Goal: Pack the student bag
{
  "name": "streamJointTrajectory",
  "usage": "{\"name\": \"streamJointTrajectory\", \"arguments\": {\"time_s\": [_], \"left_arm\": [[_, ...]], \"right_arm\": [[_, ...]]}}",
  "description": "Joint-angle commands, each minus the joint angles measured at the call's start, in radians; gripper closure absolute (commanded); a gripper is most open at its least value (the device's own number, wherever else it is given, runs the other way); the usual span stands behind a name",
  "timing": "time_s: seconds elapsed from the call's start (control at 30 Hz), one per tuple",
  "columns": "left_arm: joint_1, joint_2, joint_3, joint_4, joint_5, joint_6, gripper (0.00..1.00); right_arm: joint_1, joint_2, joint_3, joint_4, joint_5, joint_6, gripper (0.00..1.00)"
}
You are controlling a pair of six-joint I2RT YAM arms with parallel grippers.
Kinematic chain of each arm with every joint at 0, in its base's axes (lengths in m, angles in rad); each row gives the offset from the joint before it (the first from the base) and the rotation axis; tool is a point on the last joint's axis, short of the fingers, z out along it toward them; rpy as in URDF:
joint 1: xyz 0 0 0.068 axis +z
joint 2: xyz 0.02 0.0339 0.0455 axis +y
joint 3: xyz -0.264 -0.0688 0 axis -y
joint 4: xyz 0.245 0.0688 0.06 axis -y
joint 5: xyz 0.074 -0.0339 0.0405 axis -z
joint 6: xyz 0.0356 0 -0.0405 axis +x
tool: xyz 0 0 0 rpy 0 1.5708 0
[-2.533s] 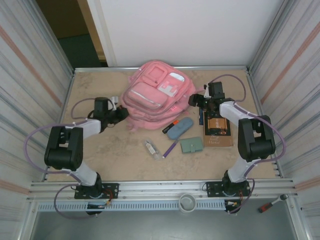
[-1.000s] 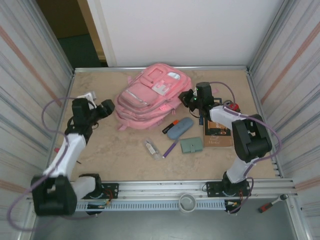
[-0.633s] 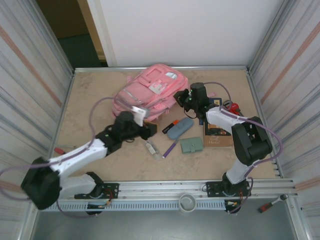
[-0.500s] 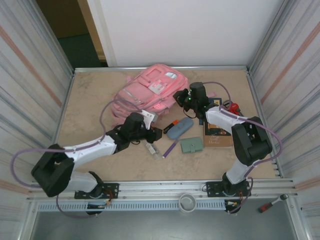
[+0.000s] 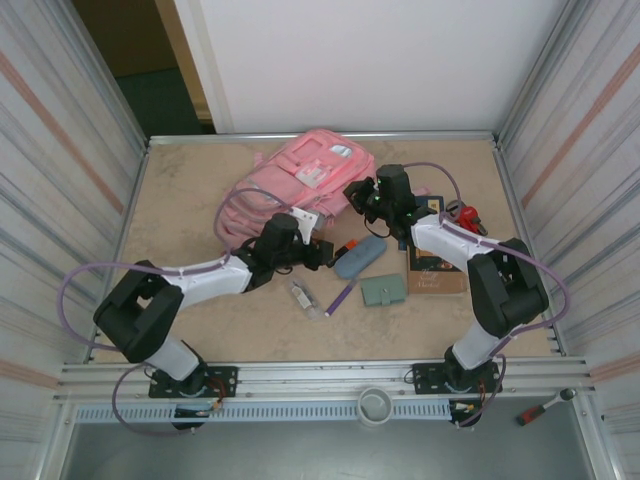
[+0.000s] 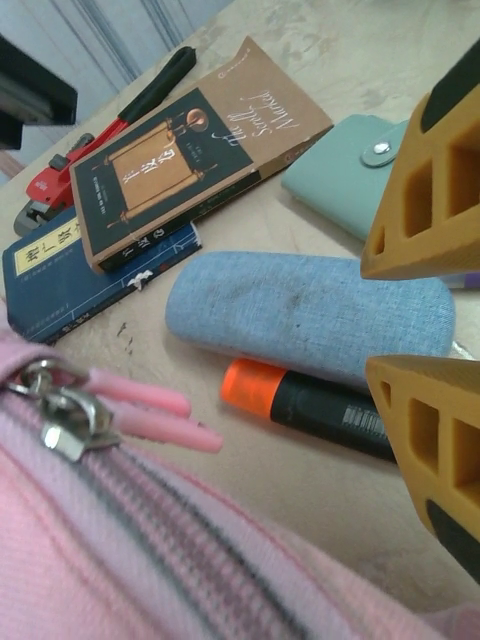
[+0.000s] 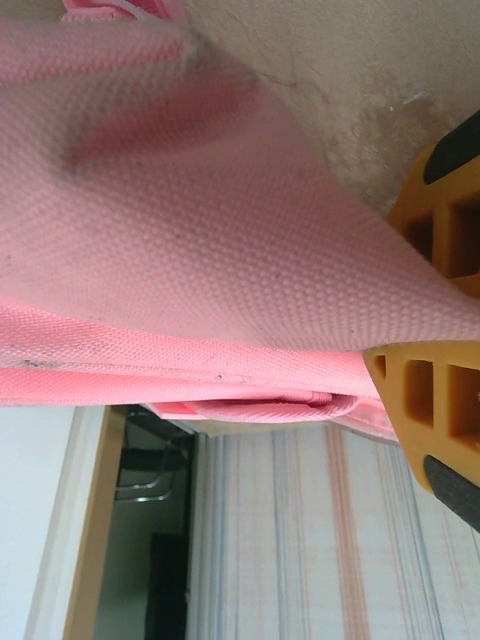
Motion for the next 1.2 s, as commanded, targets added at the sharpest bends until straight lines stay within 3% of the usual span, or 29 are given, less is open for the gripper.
{"name": "streamJointTrajectory", "arguments": {"time_s": [0.0,0.37,0.63,1.17], "left_arm": [[0.013,0.011,0.033,0.043,-0.037,0.018,0.71],[0.032,0.049,0.072,0.070,-0.108,0.046,0.61],[0.067,0.067,0.070,0.217,-0.004,0.015,0.52],[0.096,0.034,0.069,0.299,0.108,-0.006,0.80]], "right_arm": [[0.010,-0.072,0.016,0.050,-0.017,-0.012,0.93],[0.036,-0.117,-0.014,0.051,0.021,0.022,0.94],[0.060,-0.132,-0.018,0.047,0.045,0.023,0.95],[0.074,-0.139,-0.019,0.021,0.071,0.009,0.94]]}}
